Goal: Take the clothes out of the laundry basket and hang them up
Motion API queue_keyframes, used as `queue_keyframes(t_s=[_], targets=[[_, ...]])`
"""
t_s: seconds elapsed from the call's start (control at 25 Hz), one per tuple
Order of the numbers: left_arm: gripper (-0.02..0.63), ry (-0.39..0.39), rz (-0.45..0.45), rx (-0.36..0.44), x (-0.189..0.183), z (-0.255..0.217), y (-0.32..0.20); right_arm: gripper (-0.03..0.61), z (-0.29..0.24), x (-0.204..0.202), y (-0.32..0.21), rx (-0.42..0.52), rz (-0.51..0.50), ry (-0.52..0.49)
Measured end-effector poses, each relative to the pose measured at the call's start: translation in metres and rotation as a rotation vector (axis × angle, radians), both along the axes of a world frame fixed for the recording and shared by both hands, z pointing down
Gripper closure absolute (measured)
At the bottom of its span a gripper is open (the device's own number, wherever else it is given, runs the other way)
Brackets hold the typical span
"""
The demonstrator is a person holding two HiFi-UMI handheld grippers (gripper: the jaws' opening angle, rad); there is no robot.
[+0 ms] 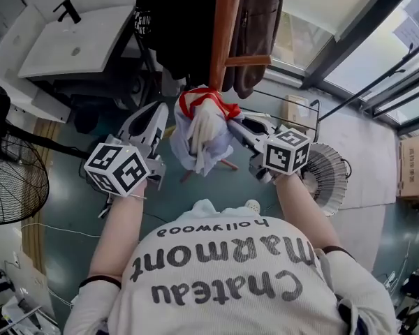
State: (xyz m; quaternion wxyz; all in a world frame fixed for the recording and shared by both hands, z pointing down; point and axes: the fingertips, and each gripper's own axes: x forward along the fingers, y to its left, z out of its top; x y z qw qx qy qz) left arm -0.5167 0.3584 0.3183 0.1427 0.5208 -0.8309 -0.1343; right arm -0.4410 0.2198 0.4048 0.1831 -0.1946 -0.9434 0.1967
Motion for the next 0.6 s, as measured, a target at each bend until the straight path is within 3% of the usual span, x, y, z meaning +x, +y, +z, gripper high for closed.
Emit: queue_keyframes(t_s=[0.24, 0.52, 0.6], targets=[[0.604, -0.035, 0.005, -0.043, 0.022, -0.004, -0.006, 0.445, 0.01, 0.015, 0.001, -0.031, -0.03, 0.005], [0.604, -0.015, -0.019, -0.089, 0.047, 0.006, -0.015, 0.43, 0.011, 0.033, -0.004, -0.069, -0.052, -0.004], [0.604, -0.019, -0.033, -0.083, 0.055, 0.002, -0.022, 0.43, 0.012, 0.043, -0.007, -0.034, -0.069, 0.01]])
